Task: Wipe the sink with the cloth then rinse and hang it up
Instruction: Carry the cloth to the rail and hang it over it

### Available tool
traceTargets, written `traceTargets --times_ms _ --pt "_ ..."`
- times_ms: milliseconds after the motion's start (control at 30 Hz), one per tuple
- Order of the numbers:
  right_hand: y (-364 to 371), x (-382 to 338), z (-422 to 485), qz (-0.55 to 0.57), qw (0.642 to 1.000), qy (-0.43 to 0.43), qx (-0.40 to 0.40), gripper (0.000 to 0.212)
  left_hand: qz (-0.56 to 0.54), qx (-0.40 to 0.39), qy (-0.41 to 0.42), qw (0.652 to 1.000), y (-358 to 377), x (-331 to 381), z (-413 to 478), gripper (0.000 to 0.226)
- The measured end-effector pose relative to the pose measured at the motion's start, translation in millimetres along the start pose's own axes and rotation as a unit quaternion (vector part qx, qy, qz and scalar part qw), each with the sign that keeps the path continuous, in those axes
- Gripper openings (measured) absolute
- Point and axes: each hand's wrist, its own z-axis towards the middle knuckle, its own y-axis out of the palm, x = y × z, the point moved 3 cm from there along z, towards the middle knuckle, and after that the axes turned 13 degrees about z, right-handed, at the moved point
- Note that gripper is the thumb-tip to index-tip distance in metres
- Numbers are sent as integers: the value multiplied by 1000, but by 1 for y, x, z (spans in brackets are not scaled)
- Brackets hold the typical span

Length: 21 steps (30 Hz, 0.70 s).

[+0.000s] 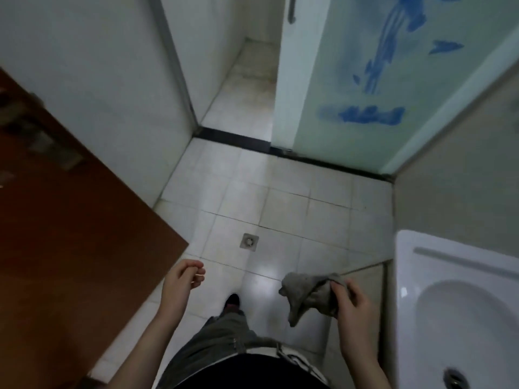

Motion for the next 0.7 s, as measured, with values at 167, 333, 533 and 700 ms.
traceTargets --times_ms 167,333,533,700 --pt "76 -10 43 -21 1000 -1 22 22 31 14 -24 999 -57 2 68 25" --pt "129 -54 96 -45 998 -42 23 14 44 2 -4 999 -71 56 144 24" --pt "157 -89 190 -16 997 -47 56 16 48 -40 29 998 -22 144 241 24" --pt "175 -105 285 -10 997 -42 71 15 87 -72 32 993 46 202 319 23"
